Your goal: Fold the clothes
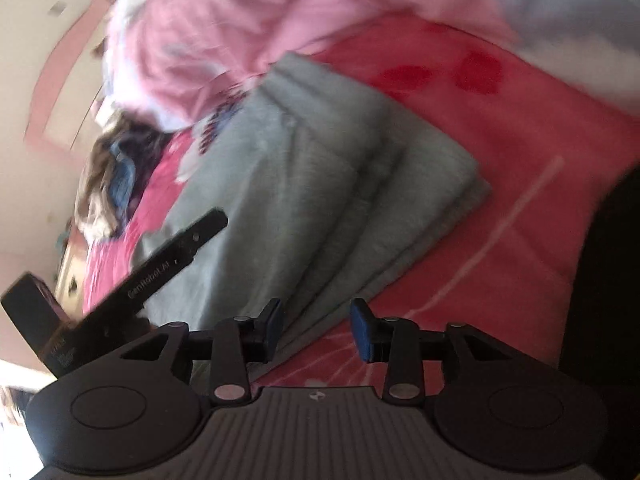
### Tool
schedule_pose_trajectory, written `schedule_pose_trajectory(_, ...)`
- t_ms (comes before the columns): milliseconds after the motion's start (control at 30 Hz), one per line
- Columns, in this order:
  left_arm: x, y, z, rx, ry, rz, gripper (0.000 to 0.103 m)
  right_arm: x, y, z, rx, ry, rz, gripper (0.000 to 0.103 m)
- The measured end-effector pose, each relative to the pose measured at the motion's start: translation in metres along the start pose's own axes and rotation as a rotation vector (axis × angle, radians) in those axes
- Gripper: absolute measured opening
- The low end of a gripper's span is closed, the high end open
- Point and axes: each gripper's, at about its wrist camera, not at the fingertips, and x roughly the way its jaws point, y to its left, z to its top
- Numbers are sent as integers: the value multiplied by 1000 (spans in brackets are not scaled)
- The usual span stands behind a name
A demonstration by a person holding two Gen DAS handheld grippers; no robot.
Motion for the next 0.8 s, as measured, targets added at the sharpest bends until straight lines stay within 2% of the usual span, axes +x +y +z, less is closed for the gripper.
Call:
schedule_pose_trajectory(67, 6, 2, -2, -8, 21, 3, 78, 4, -7, -1, 44, -20, 1, 43)
schedule_pose_trajectory(400, 11, 10, -6, -32, 24, -11, 78, 17, -35, 13, 209, -123, 73, 46)
schedule_pose_trajectory(567, 12, 10, -7, -31, 16, -17, 78, 16, -39, 10, 259, -118, 58, 47)
schedule_pose_trajectory(633, 12, 11, -7, -35, 15, -22, 79, 8, -44, 4, 301, -106, 28, 52)
schedule_pose_trajectory(800, 13, 12, -6, -35, 12, -26, 79, 12, -46, 2, 333, -103, 12, 54)
